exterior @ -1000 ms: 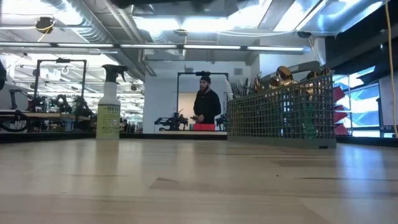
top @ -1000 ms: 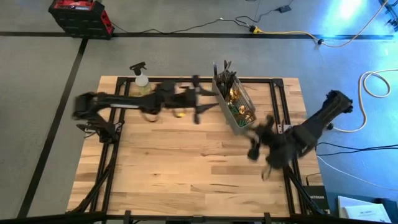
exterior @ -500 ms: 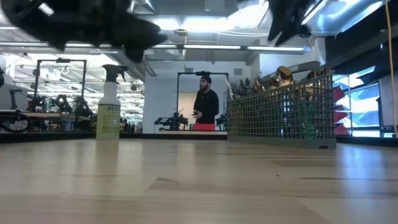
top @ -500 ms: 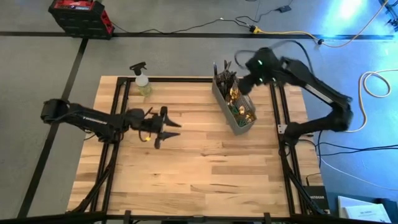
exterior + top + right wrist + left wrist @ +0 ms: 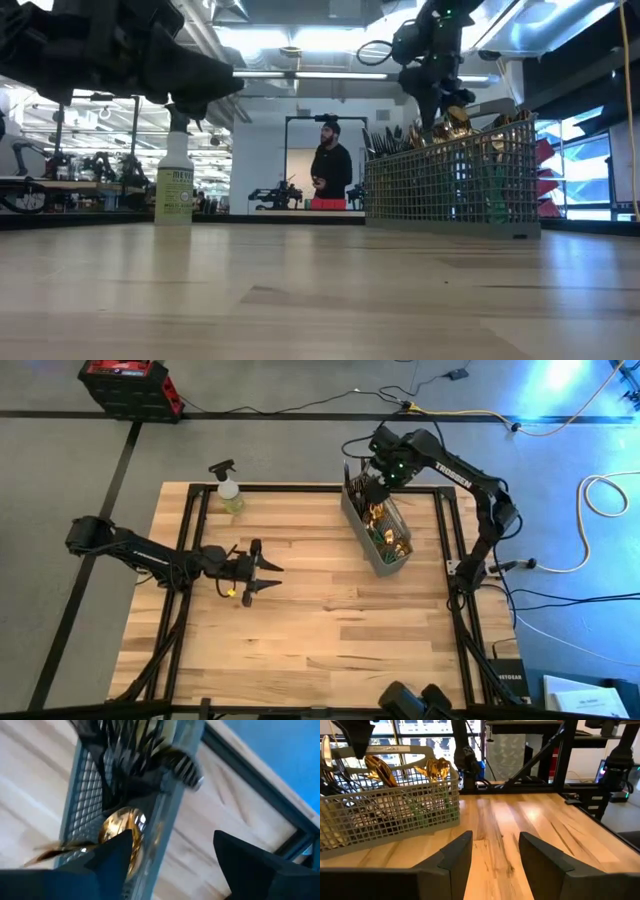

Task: Sort silverware
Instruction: Move the silverware basket to the center of the table

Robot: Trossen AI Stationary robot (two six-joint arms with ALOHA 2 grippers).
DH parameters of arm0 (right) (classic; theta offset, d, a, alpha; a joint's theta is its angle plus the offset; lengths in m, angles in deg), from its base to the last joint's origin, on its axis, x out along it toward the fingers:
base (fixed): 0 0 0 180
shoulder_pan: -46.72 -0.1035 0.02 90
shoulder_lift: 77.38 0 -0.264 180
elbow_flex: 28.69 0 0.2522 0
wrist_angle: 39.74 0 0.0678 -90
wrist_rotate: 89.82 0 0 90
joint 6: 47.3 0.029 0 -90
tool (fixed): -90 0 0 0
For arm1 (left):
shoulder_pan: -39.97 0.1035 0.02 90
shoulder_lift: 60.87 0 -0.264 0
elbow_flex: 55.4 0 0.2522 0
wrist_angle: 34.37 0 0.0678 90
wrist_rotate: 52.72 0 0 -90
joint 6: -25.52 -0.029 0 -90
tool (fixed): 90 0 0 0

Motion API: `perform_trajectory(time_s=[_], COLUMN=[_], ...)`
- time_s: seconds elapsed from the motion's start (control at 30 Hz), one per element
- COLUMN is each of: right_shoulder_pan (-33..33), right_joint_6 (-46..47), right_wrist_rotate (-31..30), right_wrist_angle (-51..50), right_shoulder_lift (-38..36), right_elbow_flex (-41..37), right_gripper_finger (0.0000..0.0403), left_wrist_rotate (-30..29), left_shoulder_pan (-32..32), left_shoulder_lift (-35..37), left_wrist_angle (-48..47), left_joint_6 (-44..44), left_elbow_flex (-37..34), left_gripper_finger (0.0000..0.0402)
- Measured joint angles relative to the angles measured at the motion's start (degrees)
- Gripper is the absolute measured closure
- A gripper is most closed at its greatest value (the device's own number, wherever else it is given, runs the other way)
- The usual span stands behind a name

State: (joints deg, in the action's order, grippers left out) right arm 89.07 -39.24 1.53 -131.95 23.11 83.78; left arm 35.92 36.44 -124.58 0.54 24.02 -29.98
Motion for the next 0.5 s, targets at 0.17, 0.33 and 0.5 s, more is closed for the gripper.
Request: perform_trajectory(time_s=[0.17,0.33,0.5], right_shoulder_pan=[-1.21,-4.93,-8.48], right_joint_6=[0.27,-2.73,-3.99], right_wrist_rotate=[0.93,-0.07,0.29], right_wrist_angle=[-1.35,-0.48,0.46], right_shoulder_lift=[-0.05,-0.05,-0.05], right_elbow_flex=[-0.22,-0.22,-0.22], right_gripper_finger=[0.0197,0.0266,0.0347], left_wrist_rotate=[0.02,0.02,-0.9], left_shoulder_pan=[-0.1,-0.22,-0.2], left_shoulder_lift=[0.0,0.0,0.0], left_wrist_angle=[-0.02,0.0,0.24], left_joint_6=[0.0,-0.96,-2.73], left_elbow_flex=[-0.01,0.0,0.0], left_gripper_finger=[0.0253,0.0253,0.0253])
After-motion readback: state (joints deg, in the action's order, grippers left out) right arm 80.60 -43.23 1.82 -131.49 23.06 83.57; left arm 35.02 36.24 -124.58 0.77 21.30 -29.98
